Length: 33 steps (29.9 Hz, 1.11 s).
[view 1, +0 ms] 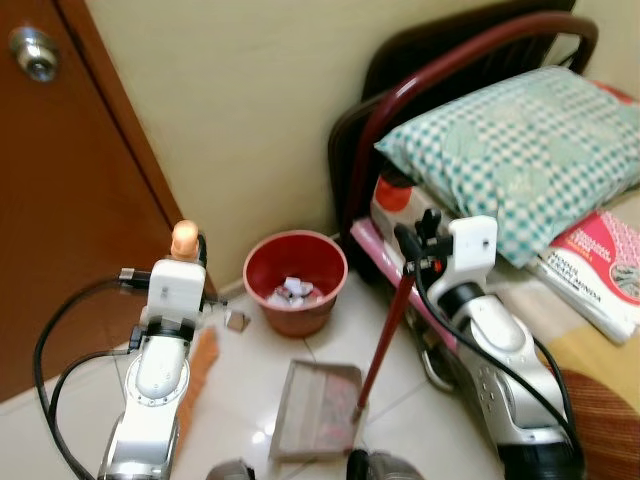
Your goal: Sweep floor
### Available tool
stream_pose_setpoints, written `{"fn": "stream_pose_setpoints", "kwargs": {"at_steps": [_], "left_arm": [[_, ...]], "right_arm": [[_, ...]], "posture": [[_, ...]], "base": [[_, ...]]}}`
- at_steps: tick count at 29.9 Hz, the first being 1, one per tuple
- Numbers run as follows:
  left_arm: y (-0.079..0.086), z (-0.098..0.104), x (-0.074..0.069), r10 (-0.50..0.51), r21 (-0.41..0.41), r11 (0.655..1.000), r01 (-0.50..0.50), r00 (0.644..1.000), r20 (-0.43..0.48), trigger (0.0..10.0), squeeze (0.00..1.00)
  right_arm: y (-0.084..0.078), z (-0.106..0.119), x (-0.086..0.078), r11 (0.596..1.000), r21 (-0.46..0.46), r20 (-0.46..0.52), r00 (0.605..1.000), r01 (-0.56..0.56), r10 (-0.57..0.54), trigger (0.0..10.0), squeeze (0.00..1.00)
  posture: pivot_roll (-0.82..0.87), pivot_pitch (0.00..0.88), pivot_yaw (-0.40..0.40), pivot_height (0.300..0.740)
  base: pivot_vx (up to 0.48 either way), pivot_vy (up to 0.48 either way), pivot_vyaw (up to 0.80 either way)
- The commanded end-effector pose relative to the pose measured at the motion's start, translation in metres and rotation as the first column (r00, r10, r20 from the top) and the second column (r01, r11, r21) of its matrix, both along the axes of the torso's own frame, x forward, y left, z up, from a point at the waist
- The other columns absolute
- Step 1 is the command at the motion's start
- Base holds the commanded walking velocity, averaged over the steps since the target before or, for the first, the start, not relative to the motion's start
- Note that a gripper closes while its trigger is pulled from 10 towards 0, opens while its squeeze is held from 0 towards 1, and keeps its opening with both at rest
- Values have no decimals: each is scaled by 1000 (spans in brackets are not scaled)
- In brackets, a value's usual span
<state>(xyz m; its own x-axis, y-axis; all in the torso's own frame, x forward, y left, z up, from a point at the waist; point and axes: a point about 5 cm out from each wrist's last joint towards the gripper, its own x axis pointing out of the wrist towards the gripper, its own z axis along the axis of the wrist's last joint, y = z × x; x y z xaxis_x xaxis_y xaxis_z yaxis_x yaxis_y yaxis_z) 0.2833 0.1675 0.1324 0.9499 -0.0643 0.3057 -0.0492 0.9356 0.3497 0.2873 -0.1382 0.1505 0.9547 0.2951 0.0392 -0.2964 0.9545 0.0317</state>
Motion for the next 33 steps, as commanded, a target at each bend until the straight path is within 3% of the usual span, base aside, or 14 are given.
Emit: {"fn": "stream_pose_setpoints", "kwargs": {"at_steps": [1, 2, 6, 7, 10, 13, 21, 28, 33], "left_arm": [[-8, 25, 14, -36, 49, 998, 29, 988, 149, 10000, 0], [-13, 28, 25, -56, 71, 996, 45, 986, 160, 10000, 0], [-26, 31, 41, -113, 66, 992, 104, 981, 157, 10000, 0], [-36, 32, 51, -155, 62, 987, 147, 976, 150, 10000, 0], [-44, 25, 60, -177, 56, 984, 172, 978, 112, 10000, 0], [-53, 6, 70, -190, 55, 980, 189, 982, 11, 10000, 0], [-68, -19, 74, -207, 95, 970, 223, 965, -159, 10000, 0], [-73, -24, 74, -219, 1, 974, 224, 951, -216, 10000, 0], [-70, -32, 68, -228, -141, 970, 200, 947, -225, 10000, 0]], "right_arm": [[3, 8, 0, 1000, 2, 37, 999, -17, 17, 10000, 0], [2, 10, -1, 1000, 2, 40, 999, -18, 18, 10000, 0], [1, 13, -3, 1000, -1, 47, 999, -18, 18, 10000, 0], [-1, 16, -6, 1000, -5, 54, 998, -15, 16, 10000, 0], [-4, 19, -9, 1000, -11, 59, 998, -8, 8, 10000, 0], [-11, 23, -15, 1000, -22, 64, 998, 11, -10, 10000, 0], [-18, 29, -25, 999, -40, 65, 997, 36, -33, 10000, 0], [-19, 28, -26, 998, -40, 57, 998, 43, -40, 10000, 0], [-12, 27, -22, 999, -24, 53, 998, 24, -23, 10000, 0]], "posture": [[-32, 117, -37, 740], [-43, 122, -39, 740], [-94, 141, -47, 740], [-116, 152, -47, 740], [-137, 161, -48, 740], [-202, 182, -44, 740], [-234, 186, -38, 740], [-233, 166, -15, 740], [-184, 155, -17, 740]], "base": [[0, 0, 0], [0, 0, 0], [0, 0, 0], [0, 0, 0], [0, 0, 0], [0, 0, 0], [0, 0, 0], [0, 0, 0], [0, 0, 0]]}}
